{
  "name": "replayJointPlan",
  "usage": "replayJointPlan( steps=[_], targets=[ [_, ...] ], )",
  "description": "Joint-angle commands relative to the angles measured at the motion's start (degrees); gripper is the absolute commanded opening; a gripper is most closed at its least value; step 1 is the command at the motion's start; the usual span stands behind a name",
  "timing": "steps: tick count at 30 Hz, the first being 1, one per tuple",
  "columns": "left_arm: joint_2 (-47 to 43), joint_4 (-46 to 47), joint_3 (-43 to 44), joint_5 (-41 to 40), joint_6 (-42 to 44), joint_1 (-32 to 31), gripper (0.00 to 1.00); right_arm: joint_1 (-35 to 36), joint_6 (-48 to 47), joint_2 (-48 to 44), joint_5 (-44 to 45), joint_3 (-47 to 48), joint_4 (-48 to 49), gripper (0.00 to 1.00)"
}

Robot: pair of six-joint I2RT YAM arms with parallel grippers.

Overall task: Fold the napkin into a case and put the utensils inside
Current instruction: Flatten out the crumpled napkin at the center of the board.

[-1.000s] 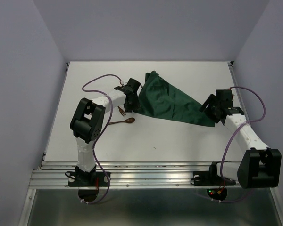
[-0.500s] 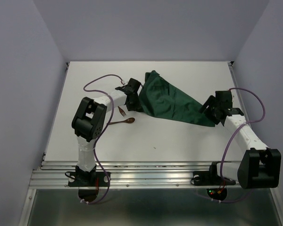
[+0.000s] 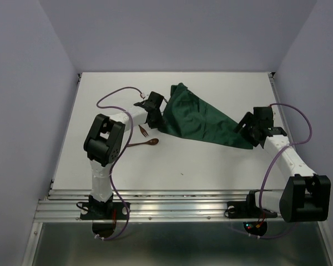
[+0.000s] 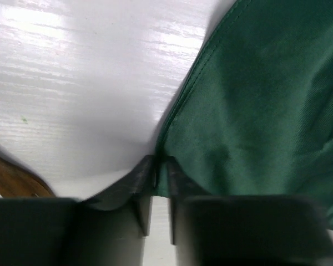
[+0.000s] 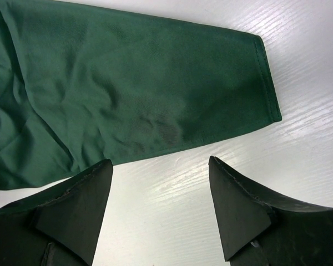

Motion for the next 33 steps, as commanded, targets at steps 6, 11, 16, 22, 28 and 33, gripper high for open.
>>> replayJointPlan(
  steps=[6, 11, 16, 22, 28, 33],
  targets=[
    [-5.3, -1.7, 1.6, 1.7, 1.3, 1.1, 0.0, -1.9, 1.1, -0.5, 4.6, -1.6, -1.8, 0.96],
    [-9.5, -1.7, 3.5, 3.2, 1.3, 3.8, 0.0, -8.2, 2.5, 0.1, -1.2, -6.0, -2.0, 1.0],
    [-8.5, -3.6, 8.4, 5.9, 3.4, 4.7, 0.0, -10.9, 3.6, 2.1, -2.5, -6.8, -0.4, 0.99],
    [-10.8, -4.3, 8.2, 6.1, 4.5, 5.0, 0.0, -12.3, 1.0, 2.2, -4.0, -8.0, 3.3, 0.84],
    [-11.1, -4.4, 7.9, 6.8, 4.8, 5.0, 0.0, -12.3, 1.0, 2.2, -14.7, -13.8, 9.7, 0.76],
    [-10.7, -4.2, 7.9, 7.5, 4.3, 5.0, 0.0, -9.3, 1.4, 1.1, -14.8, -16.4, 10.4, 0.75]
  ],
)
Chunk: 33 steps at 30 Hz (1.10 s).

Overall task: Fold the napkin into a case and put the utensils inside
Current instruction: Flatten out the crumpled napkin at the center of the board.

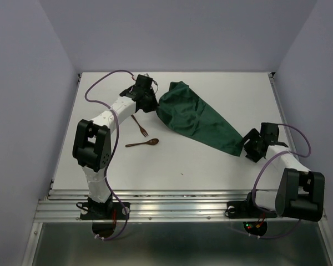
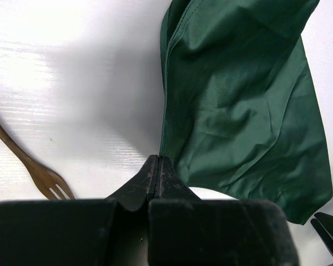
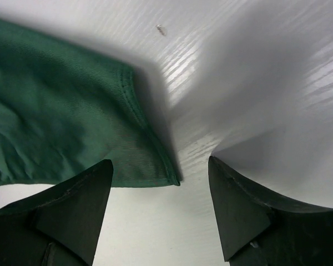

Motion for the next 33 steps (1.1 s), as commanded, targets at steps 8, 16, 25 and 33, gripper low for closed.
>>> replayJointPlan(
  steps=[8, 16, 25, 33],
  targets=[
    [-3.3, 0.1, -0.5, 1.3, 0.2, -0.2, 0.0, 3.5, -0.6, 3.8, -2.5, -2.2, 3.6, 0.48],
    [-3.6, 0.6, -1.6, 1.8, 0.1, -0.2, 0.0, 6.0, 0.7, -1.5, 2.5, -2.7, -1.8, 0.68],
    [-4.0, 1.1, -2.7, 1.7, 0.3, -0.2, 0.0, 10.2, 5.2, 0.5, 9.6, -1.8, -5.1, 0.68],
    [-4.1, 1.1, -3.3, 1.7, 0.6, -0.2, 0.0, 10.2, 5.6, 4.9, 11.8, -1.6, -1.7, 0.34]
  ],
)
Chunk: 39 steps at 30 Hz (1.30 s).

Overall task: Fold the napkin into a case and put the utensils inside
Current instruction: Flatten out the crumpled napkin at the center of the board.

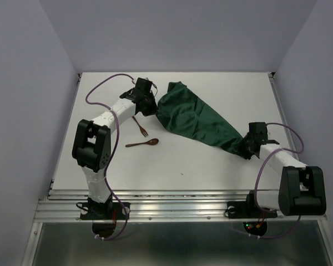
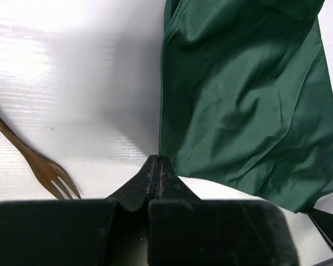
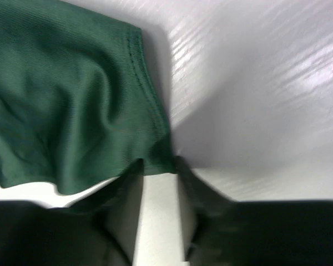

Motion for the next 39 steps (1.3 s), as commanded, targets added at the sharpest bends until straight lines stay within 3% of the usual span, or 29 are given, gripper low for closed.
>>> replayJointPlan(
  steps=[1, 3, 4, 7, 13, 19, 25, 30, 36, 39],
  targets=[
    [-3.8, 0.5, -0.5, 0.1, 0.8, -0.2, 0.0, 0.4, 0.5, 4.2, 2.9, -0.8, -1.9, 0.22],
    [-3.8, 0.5, -0.4, 0.1, 0.9, -0.2, 0.0, 0.4, 0.4, 4.6, 2.8, 0.0, -1.1, 0.12],
    [-3.8, 0.5, -0.4, 0.0, 0.9, -0.2, 0.0, 0.4, 0.3, 4.7, 3.2, 1.0, -1.1, 0.01],
    [-4.0, 0.1, -0.2, -0.1, 1.3, -0.2, 0.0, 0.4, -0.1, 4.4, 5.0, 3.6, -1.8, 0.01],
    [-3.8, -2.3, 4.6, -0.8, 3.9, 0.1, 0.0, 0.4, -3.7, 3.1, 12.0, 17.4, -4.4, 0.01],
    [-2.4, -7.1, 18.9, -0.2, 5.7, 1.1, 0.0, 0.4, -6.7, 3.7, 14.5, 38.3, -5.3, 0.01],
    [-6.3, -4.5, 29.0, 4.6, 7.1, 1.2, 0.0, 0.4, -9.5, 1.2, 18.6, 54.7, -5.2, 0.01],
    [-8.3, -3.8, 36.0, 5.7, 8.6, 1.4, 0.0, 0.4, -11.4, -1.7, 21.8, 62.7, -5.2, 0.01],
    [-14.2, 5.6, 34.7, 8.0, 8.8, 1.5, 0.0, 0.4, -12.7, -4.3, 22.7, 70.9, -4.3, 0.01],
    [-15.3, 6.0, 36.6, 9.4, 9.4, 1.5, 0.0, 0.4, -13.2, -5.6, 23.3, 72.8, -3.3, 0.01]
  ],
)
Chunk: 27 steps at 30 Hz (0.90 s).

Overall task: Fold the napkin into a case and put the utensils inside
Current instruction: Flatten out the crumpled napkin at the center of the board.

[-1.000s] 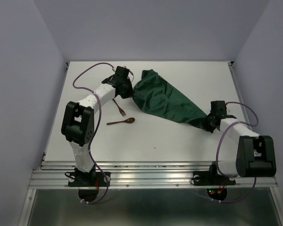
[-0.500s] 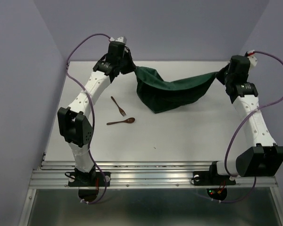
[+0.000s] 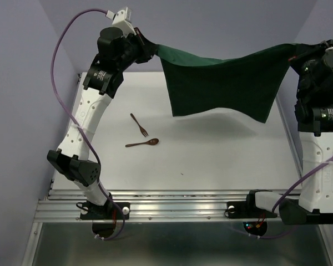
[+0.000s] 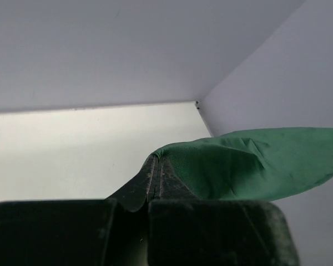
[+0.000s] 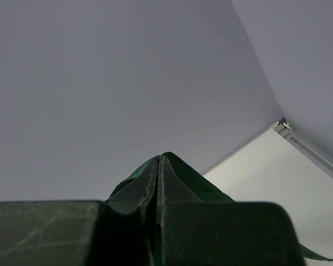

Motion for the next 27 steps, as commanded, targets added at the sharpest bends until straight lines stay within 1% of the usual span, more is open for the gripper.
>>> replayJointPlan(
  steps=[1, 5, 10, 14, 17, 19, 22, 27],
  targets=[
    [-4.6, 6.2, 3.5, 3.7, 2.1, 0.3, 0.0, 0.4, -2.2, -3.0, 2.7, 4.5, 3.3, 0.01],
    [-8.0, 7.3, 2.8, 4.6, 3.8, 0.2, 0.0, 0.4, -3.5, -5.2, 3.6, 7.4, 4.1, 0.01],
    [-16.0, 12.4, -3.0, 6.2, 6.0, 0.2, 0.0, 0.4, -4.3, -8.7, 4.3, 8.5, 5.4, 0.01],
    [-22.5, 14.1, -6.4, 4.8, 6.8, 0.2, 0.0, 0.4, -4.1, -12.1, 4.6, 9.0, 5.6, 0.01],
    [-25.8, 15.3, -7.5, 3.6, 7.1, 0.2, 0.0, 0.4, -4.0, -14.2, 4.6, 9.1, 5.6, 0.01],
    [-27.0, 15.9, -8.1, 3.5, 6.8, 0.2, 0.0, 0.4, -3.8, -14.8, 4.5, 9.3, 5.6, 0.01],
    [-28.0, 18.2, -10.4, 6.1, 6.5, 0.2, 0.0, 0.4, -4.0, -15.7, 5.0, 8.6, 5.5, 0.01],
    [-24.1, 18.0, -13.3, 7.3, 4.4, 0.2, 0.0, 0.4, -5.4, -14.2, 8.3, 5.3, 4.2, 0.01]
  ],
)
